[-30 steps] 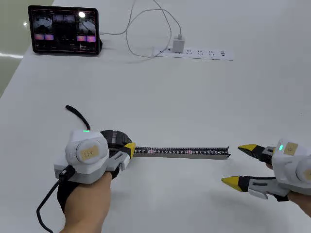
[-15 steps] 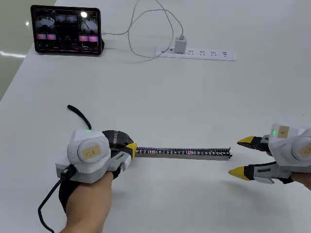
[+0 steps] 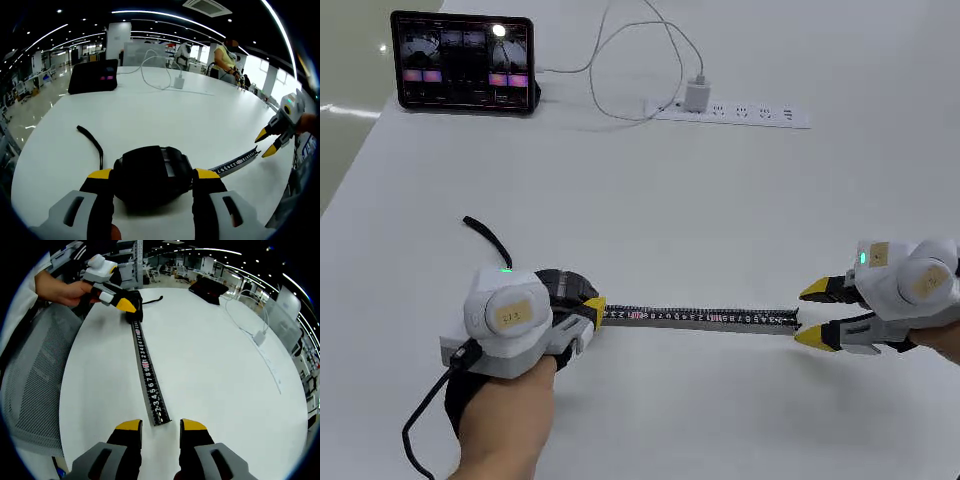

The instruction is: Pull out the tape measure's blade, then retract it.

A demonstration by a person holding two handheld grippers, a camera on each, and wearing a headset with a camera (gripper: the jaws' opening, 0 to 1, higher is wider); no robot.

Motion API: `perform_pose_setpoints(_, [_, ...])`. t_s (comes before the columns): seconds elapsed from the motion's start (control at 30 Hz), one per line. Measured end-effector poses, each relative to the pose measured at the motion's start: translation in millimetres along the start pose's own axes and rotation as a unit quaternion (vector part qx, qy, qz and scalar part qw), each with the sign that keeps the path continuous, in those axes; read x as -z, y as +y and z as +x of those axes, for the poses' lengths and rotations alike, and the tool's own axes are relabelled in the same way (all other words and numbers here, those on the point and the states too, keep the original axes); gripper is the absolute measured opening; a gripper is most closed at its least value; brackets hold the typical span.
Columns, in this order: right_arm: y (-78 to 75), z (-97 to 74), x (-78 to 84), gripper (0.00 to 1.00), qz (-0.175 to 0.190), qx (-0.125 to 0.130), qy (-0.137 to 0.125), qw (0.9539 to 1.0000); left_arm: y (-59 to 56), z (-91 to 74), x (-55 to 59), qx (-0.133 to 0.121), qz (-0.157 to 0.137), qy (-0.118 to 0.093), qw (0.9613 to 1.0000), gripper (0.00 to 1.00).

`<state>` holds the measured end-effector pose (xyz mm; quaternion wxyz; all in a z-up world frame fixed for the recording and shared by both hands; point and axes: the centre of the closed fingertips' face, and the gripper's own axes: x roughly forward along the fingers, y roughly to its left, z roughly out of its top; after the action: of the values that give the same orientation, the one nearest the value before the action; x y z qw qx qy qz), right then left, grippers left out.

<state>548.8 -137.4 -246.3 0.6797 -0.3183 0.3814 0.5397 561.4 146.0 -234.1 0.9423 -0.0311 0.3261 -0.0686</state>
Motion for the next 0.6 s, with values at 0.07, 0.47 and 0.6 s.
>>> perform_pose_setpoints(0.07, [-0.6, 2.5, 1.0, 0.25, -0.01, -0.005, 0.007, 0.9999, -0.1, 0.0, 0.1, 0.0, 0.0, 0.0, 1.0, 0.59])
perform_pose_setpoints(0.47, [-1.4, 11.6, 2.8, 0.17, -0.038, -0.038, 0.032, 0.9981, 0.0, 0.5, 0.7, 0.001, -0.001, 0.001, 1.0, 0.6])
perform_pose_setpoints(0.6, [-0.4, 14.2, 5.5, 0.16, -0.043, -0.047, 0.041, 0.9971, 0.1, 0.8, 0.8, 0.001, -0.001, 0.001, 1.0, 0.6])
